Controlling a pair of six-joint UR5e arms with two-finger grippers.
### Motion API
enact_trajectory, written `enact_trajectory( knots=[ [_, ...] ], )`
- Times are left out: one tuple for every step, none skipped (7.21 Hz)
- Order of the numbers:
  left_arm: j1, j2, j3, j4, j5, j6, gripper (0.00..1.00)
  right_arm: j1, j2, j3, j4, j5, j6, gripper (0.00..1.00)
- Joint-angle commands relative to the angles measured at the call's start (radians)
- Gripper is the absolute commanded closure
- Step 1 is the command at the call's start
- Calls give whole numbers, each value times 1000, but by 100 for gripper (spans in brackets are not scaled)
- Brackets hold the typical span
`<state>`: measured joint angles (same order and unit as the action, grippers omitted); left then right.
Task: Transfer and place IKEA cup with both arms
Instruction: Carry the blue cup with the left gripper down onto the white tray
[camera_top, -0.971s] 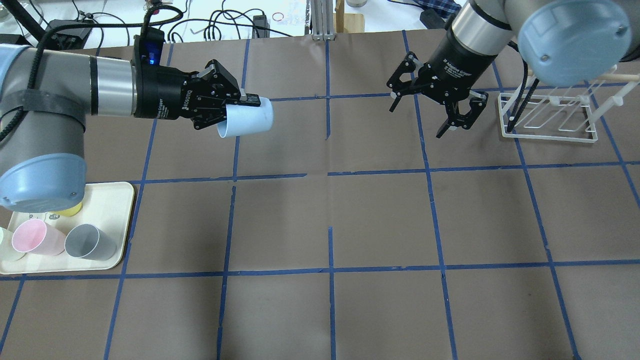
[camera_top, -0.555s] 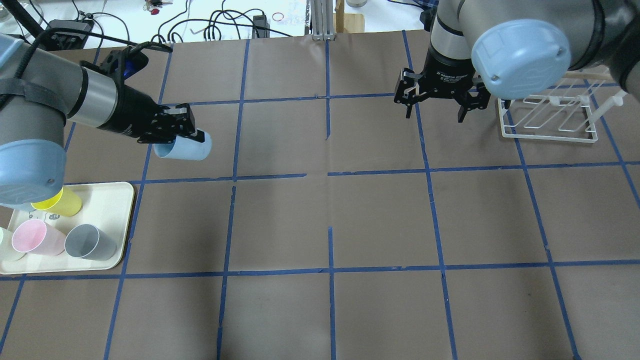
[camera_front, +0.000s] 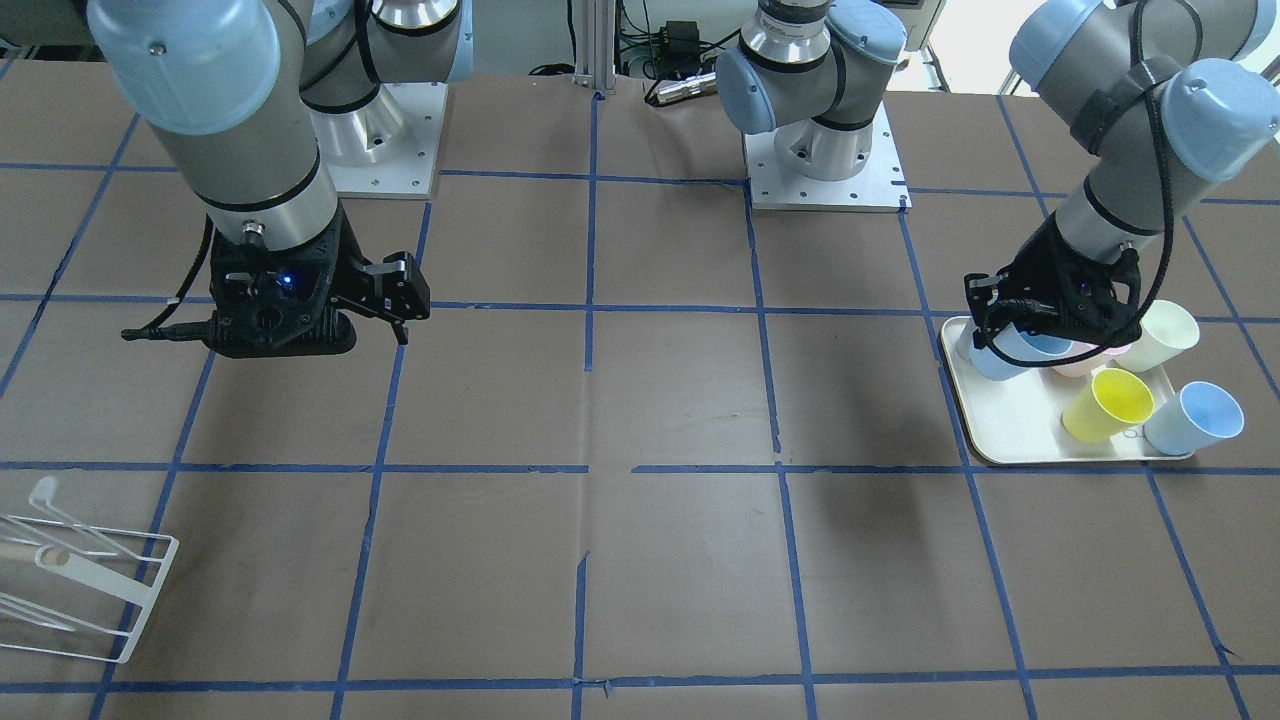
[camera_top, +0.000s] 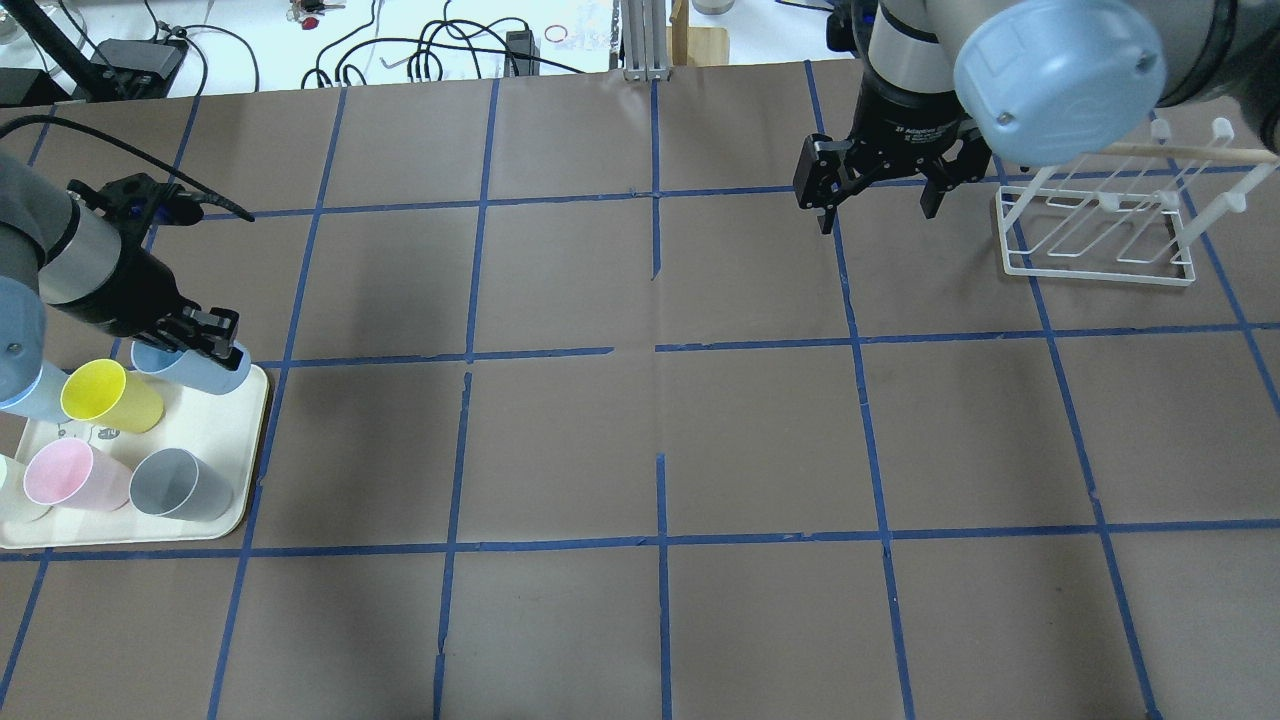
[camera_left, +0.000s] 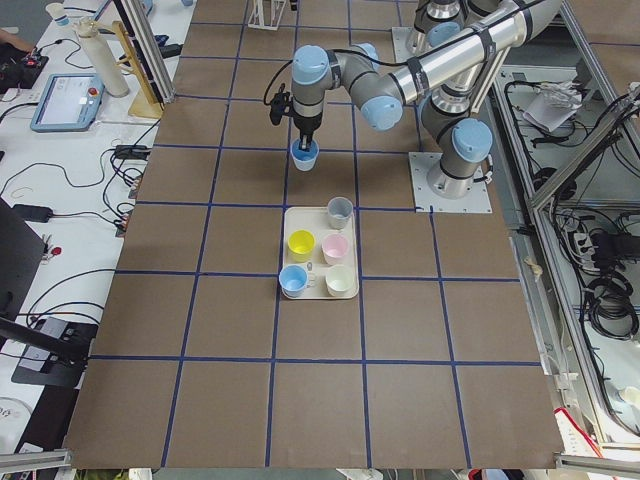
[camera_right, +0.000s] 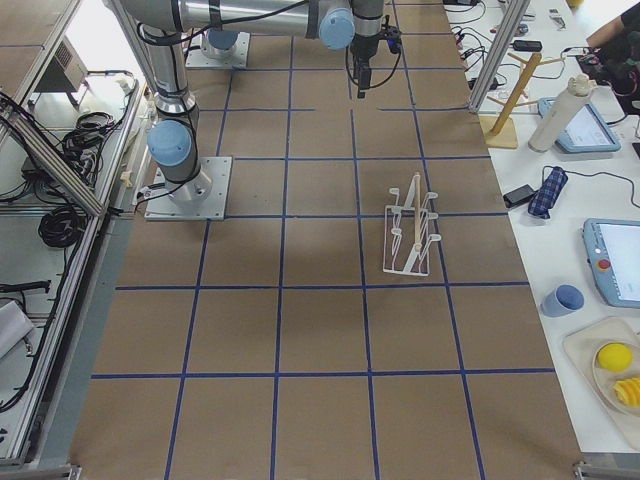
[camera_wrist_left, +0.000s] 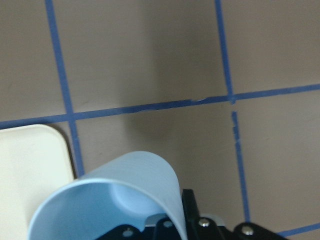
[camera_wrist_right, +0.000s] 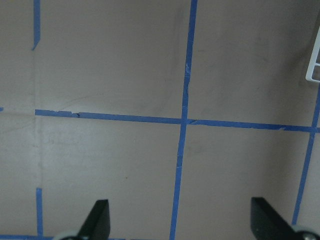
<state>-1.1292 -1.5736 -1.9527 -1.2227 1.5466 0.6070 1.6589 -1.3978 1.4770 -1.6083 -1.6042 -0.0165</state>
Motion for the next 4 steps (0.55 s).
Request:
enact_trajectory(
  knots=[
    [17, -87, 5, 116, 69, 60, 100, 1, -35, -44, 88, 17, -13, 0],
    [17, -130, 9, 144, 91, 60, 100, -5, -71, -26, 90, 17, -11, 0],
    [17, -169, 14, 187, 110, 60, 100, 1, -79, -8, 90, 15, -4, 0],
    [17, -205, 14, 227, 112, 60, 100, -5, -82, -1, 79, 17, 4, 0]
  ],
)
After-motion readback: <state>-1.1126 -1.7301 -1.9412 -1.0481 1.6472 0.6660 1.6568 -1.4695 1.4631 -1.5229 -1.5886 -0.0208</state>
